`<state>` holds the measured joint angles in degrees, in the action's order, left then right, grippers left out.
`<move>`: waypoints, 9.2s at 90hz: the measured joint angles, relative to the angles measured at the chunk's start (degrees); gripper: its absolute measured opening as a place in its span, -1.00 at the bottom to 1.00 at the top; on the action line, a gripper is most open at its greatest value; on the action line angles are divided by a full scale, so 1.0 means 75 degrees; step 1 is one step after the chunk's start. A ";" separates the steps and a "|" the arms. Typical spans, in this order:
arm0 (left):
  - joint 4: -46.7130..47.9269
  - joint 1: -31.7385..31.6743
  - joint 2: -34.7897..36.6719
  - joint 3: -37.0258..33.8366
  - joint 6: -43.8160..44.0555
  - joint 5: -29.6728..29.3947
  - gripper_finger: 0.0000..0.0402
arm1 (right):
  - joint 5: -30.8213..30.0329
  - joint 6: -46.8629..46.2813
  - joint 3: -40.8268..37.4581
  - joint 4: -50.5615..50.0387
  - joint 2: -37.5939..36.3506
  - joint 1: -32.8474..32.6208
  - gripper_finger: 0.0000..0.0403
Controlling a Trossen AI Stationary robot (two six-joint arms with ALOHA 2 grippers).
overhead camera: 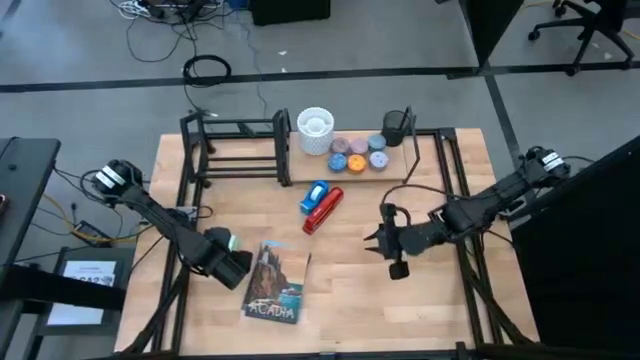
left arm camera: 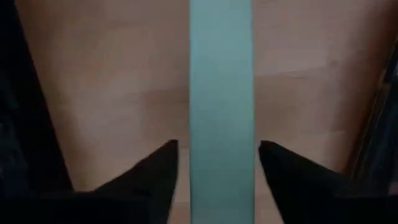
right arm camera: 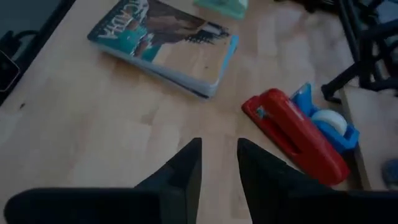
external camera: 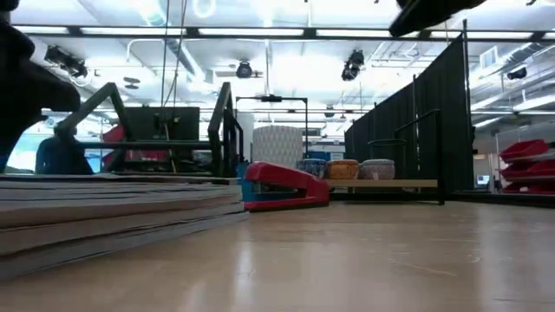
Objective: Stock shelves
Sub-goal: Remove the green stapler from under the left of the shelf, then remove the red stapler from under the left of the shelf, then remove the blue tape dispenser from under the shelf, then remove the black pen holder from the shelf
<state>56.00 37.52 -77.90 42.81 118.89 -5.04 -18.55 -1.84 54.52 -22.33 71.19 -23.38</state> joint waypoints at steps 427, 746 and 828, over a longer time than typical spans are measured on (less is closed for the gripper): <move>0.2610 -0.0218 -0.1639 0.5053 -0.1293 -0.3853 0.55 | 0.0032 -0.0202 -0.0487 -0.0206 -0.1878 0.0190 -0.29; 0.2227 0.3246 -0.3857 0.4359 0.1525 0.1373 0.27 | 0.0027 -0.0178 -0.0484 0.1923 -0.1881 0.0655 -0.29; 0.4537 0.1856 -0.3690 0.7821 -0.0858 -0.5685 0.71 | -0.0010 0.0083 -0.0475 0.1437 -0.1879 0.1285 -0.27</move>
<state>90.02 51.44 -105.58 101.47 112.46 -47.68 -18.62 -1.22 50.96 -11.56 57.10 -13.74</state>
